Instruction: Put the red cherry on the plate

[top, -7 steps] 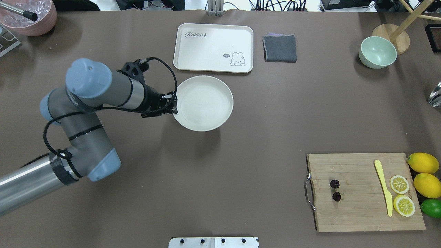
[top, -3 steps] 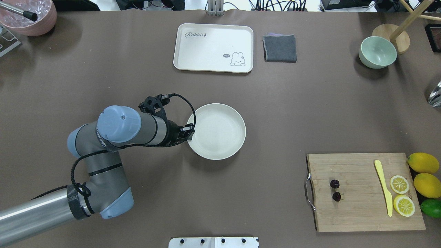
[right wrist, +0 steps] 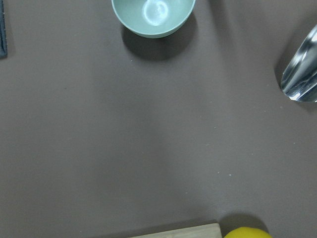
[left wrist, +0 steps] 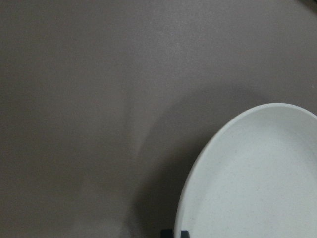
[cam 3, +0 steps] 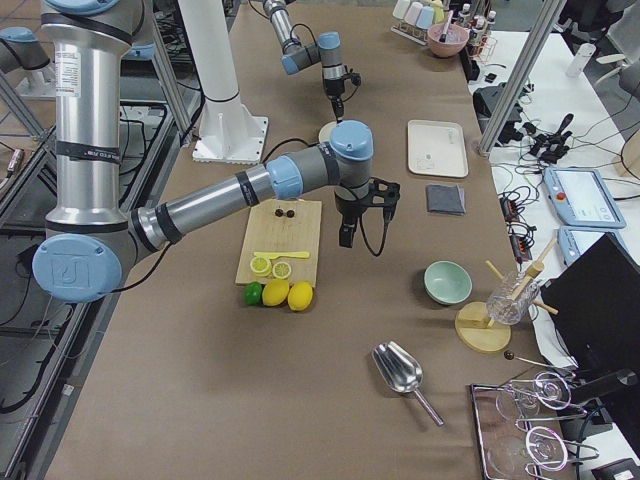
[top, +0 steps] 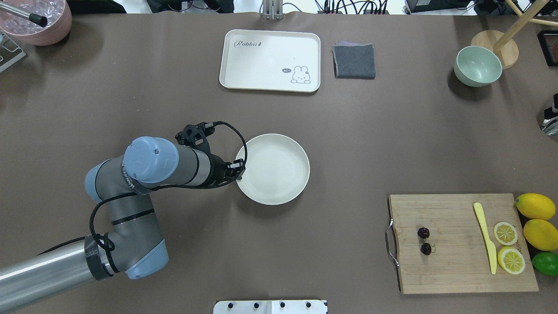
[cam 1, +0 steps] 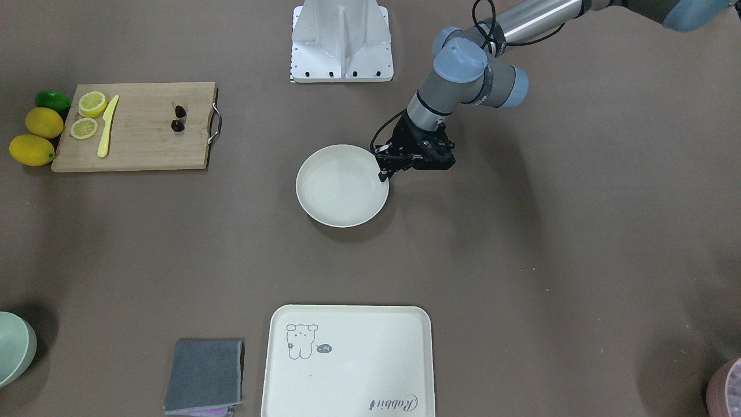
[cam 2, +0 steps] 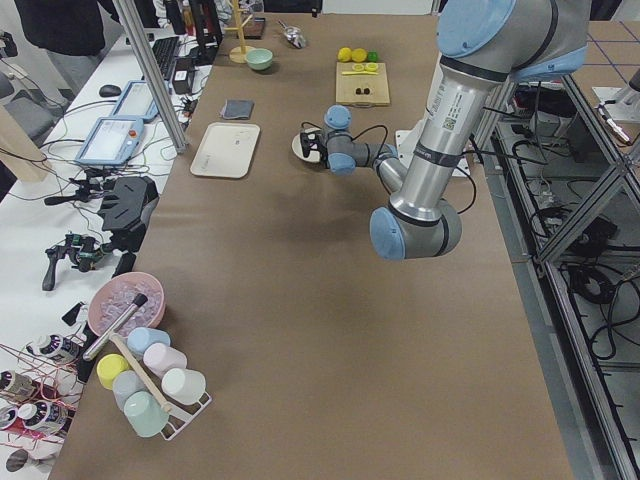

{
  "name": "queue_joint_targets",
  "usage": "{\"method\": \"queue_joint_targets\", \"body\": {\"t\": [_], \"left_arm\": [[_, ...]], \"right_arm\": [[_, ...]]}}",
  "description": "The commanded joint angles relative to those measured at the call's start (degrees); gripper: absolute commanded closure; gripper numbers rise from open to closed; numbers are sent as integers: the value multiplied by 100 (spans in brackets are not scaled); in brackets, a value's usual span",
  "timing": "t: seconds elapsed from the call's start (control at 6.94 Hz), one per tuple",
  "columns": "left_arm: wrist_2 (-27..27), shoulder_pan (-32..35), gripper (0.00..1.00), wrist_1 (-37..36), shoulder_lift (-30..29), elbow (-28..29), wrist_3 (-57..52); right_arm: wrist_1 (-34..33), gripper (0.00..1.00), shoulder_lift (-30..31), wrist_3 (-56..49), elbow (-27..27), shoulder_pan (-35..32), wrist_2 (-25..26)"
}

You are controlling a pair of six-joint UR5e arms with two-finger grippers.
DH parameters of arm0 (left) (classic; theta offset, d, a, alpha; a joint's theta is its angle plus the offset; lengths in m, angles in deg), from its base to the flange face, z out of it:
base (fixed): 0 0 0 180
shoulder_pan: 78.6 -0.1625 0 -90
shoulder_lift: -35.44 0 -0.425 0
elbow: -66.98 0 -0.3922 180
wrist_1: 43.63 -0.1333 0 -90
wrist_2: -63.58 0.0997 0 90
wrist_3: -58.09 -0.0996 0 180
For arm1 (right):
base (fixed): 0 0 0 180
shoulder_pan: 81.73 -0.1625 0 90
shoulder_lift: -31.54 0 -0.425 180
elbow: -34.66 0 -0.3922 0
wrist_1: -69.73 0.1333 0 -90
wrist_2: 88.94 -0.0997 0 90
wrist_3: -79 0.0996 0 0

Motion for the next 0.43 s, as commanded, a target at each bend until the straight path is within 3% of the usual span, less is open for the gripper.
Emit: {"method": "queue_joint_targets", "body": {"t": [0.0, 0.14, 0.29], "left_arm": [[9, -1, 100, -1, 3, 3, -30], [9, 7, 61, -1, 3, 3, -30], [18, 25, 3, -1, 3, -6, -109]], "right_arm": [[66, 0, 1, 707, 271, 498, 48], [345, 0, 45, 885, 272, 640, 48], [626, 0, 45, 1452, 281, 885, 74]]}}
